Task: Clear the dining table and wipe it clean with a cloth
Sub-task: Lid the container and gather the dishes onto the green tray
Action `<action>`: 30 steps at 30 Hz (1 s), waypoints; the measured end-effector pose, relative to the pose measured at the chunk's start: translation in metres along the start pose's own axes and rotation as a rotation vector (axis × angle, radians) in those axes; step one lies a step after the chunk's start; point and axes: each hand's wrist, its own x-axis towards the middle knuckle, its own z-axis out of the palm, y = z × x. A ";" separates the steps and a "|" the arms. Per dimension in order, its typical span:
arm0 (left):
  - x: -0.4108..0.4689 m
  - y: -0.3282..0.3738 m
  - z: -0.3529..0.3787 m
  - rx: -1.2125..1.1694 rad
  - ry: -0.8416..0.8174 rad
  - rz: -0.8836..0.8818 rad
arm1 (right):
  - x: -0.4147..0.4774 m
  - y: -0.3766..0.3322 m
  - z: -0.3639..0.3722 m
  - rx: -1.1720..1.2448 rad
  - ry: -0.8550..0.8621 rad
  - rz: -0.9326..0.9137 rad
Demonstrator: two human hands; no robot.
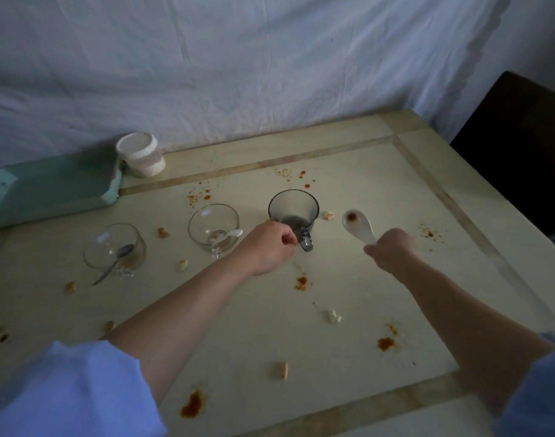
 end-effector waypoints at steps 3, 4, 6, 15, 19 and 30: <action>-0.005 -0.005 -0.007 -0.024 0.002 -0.019 | -0.003 -0.042 -0.018 0.152 0.009 -0.160; -0.008 -0.006 -0.010 -0.032 0.005 -0.021 | -0.005 -0.056 -0.020 0.154 -0.006 -0.198; -0.014 -0.008 -0.014 -0.028 0.020 -0.031 | -0.005 -0.080 -0.013 0.141 -0.066 -0.232; -0.045 -0.056 -0.027 -0.078 0.085 -0.126 | 0.006 -0.117 0.040 0.141 -0.171 -0.178; -0.054 -0.073 -0.028 -0.125 0.120 -0.192 | 0.010 -0.117 0.048 0.135 -0.144 -0.145; -0.076 -0.084 -0.027 -0.255 0.123 -0.269 | -0.049 -0.141 0.034 -0.191 0.097 -0.460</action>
